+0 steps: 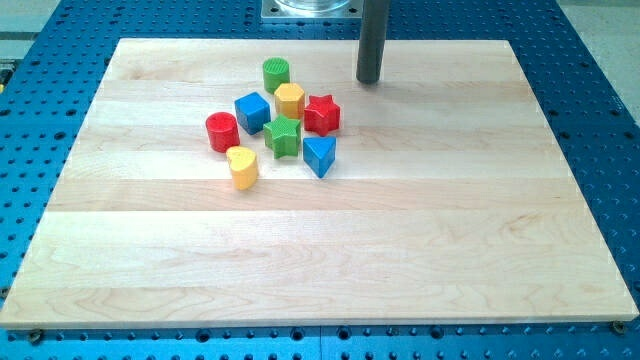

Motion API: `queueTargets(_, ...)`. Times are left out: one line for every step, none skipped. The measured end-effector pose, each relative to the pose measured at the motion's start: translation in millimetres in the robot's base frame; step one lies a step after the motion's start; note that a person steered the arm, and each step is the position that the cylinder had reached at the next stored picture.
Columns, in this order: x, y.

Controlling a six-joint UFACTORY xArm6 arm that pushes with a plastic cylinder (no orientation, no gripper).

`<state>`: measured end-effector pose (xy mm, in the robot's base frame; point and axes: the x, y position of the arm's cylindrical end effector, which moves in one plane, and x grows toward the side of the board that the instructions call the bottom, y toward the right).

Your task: Move the green circle towards the top center of the board

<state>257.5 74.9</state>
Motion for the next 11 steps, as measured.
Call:
queueTargets(-2.8, -14.3)
queueTargets(-2.8, -108.2)
queueTargets(-2.8, -137.5)
queueTargets(-2.8, -140.4)
queueTargets(-1.7, -145.7)
queueTargets(2.9, -167.8)
queueTargets(8.2, -175.0)
queueTargets(26.1, -175.0)
queueTargets(73.0, -175.0)
queueTargets(75.4, -157.6)
queueTargets(33.5, -115.3)
